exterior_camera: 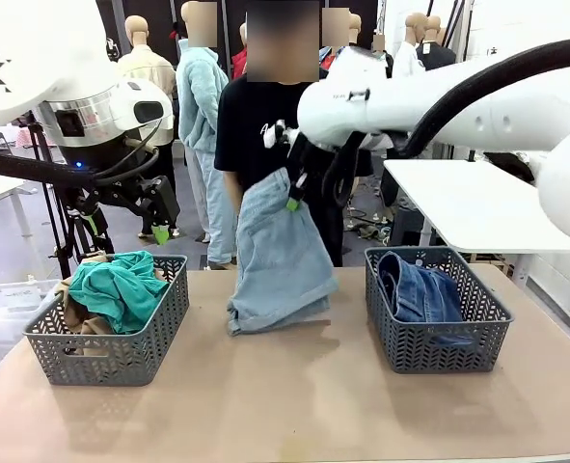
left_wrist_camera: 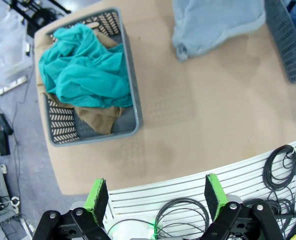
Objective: Sort the tops and bottoms.
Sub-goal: Lift clothes from the center of the table with your right hand.
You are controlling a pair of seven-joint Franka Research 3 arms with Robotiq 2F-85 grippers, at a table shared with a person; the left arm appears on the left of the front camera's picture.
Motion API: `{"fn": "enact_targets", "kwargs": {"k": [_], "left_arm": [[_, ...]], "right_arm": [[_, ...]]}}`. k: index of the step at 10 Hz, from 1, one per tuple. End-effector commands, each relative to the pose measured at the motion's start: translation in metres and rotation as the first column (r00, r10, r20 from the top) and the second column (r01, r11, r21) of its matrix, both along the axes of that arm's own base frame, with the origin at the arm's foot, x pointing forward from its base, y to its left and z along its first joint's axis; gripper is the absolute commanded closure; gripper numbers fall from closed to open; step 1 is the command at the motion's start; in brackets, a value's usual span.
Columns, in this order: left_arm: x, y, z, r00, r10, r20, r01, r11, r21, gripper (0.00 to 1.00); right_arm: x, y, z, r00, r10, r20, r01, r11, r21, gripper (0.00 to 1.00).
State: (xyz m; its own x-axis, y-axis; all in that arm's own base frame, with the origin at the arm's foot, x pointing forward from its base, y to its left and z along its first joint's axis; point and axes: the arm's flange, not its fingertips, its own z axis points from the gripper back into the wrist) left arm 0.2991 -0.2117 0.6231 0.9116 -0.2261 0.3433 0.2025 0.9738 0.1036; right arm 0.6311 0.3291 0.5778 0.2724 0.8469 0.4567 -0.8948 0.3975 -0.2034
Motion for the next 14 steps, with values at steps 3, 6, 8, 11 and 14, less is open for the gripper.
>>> {"fn": "enact_targets", "kwargs": {"k": [3, 6, 8, 11, 14], "left_arm": [[0.0, 0.003, 0.0, 1.0, 0.0, -0.005, 0.0, 1.0, 0.004, 0.0], [0.0, 0.003, 0.0, 1.0, 0.0, -0.005, 0.0, 1.0, 0.004, 0.0], [0.0, 0.003, 0.0, 1.0, 0.0, -0.005, 0.0, 1.0, 0.004, 0.0], [0.0, 0.003, 0.0, 1.0, 0.0, -0.005, 0.0, 1.0, 0.004, 0.0], [0.0, 0.003, 0.0, 1.0, 0.0, -0.005, 0.0, 1.0, 0.004, 0.0]], "right_arm": [[-0.054, -0.002, 0.067, 0.995, -0.067, 0.069, 0.071, 0.996, -0.06, 1.0], [-0.084, -0.006, 0.093, 0.994, -0.107, 0.006, 0.107, 0.988, -0.113, 1.0], [-0.113, -0.014, 0.109, 0.99, -0.136, 0.04, 0.14, 0.986, -0.095, 1.0], [-0.122, -0.014, 0.103, 0.996, -0.083, -0.044, 0.078, 0.992, -0.097, 1.0], [-0.119, -0.014, 0.117, 0.995, -0.101, 0.009, 0.102, 0.989, -0.103, 1.0]]}}
